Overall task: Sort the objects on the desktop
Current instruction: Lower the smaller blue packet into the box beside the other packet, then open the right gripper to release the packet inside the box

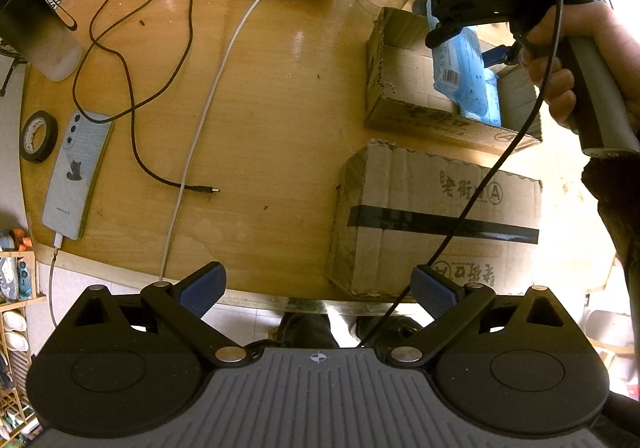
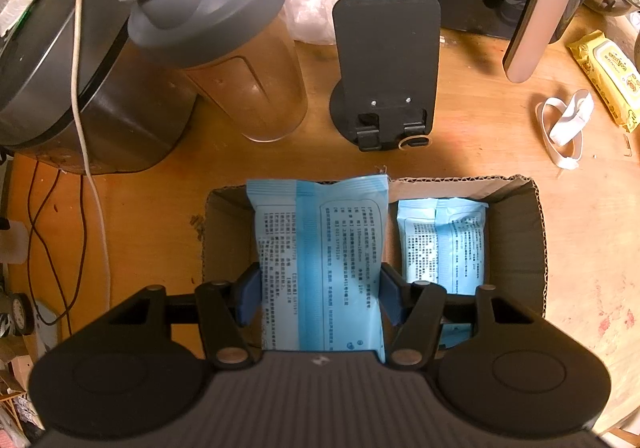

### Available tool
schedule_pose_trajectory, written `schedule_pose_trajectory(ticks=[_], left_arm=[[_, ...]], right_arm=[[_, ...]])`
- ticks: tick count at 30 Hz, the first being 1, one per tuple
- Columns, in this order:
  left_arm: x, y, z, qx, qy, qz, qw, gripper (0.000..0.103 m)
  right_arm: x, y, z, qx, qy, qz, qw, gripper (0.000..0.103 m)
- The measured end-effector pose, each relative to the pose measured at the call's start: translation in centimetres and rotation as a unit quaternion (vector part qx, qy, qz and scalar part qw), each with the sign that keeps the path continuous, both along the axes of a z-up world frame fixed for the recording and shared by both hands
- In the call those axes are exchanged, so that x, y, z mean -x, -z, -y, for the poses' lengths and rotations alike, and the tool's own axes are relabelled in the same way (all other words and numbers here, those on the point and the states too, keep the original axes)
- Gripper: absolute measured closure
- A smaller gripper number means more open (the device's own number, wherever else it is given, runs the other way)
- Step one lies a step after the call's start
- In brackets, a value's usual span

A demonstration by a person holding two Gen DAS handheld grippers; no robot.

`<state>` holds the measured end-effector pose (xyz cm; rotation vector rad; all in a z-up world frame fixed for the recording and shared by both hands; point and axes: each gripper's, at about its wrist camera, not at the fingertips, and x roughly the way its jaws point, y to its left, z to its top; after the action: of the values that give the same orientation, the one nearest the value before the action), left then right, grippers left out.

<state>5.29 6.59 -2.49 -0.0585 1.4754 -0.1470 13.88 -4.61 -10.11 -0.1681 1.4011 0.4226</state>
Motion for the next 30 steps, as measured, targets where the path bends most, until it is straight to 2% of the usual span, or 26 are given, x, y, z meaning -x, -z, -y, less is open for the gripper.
schedule_pose_trajectory(ticks=[12,30], left_arm=[[-0.1,0.1,0.0,-0.001,0.0,-0.002,1.0,0.002],[0.3,0.2,0.0,-0.005,-0.005,-0.009,0.9999,0.002]], right_arm=[[-0.3,0.5,0.2,0.005,0.003,0.001,1.0,0.045],[-0.3,4.6,-0.1,0.008,0.006,-0.015,1.0,0.045]])
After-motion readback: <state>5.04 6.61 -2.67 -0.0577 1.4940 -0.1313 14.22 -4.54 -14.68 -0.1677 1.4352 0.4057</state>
